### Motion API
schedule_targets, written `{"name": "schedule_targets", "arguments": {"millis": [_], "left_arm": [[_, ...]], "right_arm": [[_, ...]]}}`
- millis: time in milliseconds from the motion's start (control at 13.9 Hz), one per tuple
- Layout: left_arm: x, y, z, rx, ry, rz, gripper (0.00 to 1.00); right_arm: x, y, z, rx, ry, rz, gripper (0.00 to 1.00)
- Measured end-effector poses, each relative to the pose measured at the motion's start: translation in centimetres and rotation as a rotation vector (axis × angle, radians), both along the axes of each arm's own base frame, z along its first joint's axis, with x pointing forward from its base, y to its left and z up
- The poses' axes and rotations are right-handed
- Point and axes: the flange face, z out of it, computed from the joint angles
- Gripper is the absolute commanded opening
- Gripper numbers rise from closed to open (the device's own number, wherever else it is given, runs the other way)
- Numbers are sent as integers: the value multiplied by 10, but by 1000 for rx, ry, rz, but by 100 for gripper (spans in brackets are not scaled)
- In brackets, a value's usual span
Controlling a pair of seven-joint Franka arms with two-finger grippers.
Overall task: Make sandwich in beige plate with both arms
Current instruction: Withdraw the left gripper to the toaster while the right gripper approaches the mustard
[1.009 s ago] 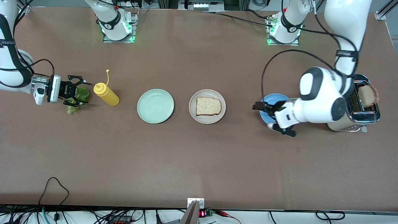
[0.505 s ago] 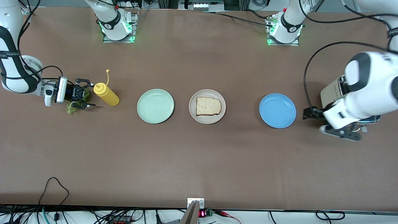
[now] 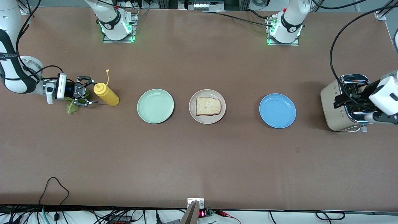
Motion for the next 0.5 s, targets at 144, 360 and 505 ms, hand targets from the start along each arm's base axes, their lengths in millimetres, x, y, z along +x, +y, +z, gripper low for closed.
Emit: {"name": "schedule_targets", "arguments": {"millis": [144, 360, 505], "left_arm": [[-3, 1, 5, -5, -2, 17, 100], [-5, 1, 6, -18, 7, 22, 100], [-10, -2, 13, -20, 12, 28, 100]], "right_arm": [[-2, 1, -6, 8, -12, 10, 100], [-4, 3, -12, 28, -36, 4, 100], [-7, 6, -19, 46, -42, -8, 100]]}}
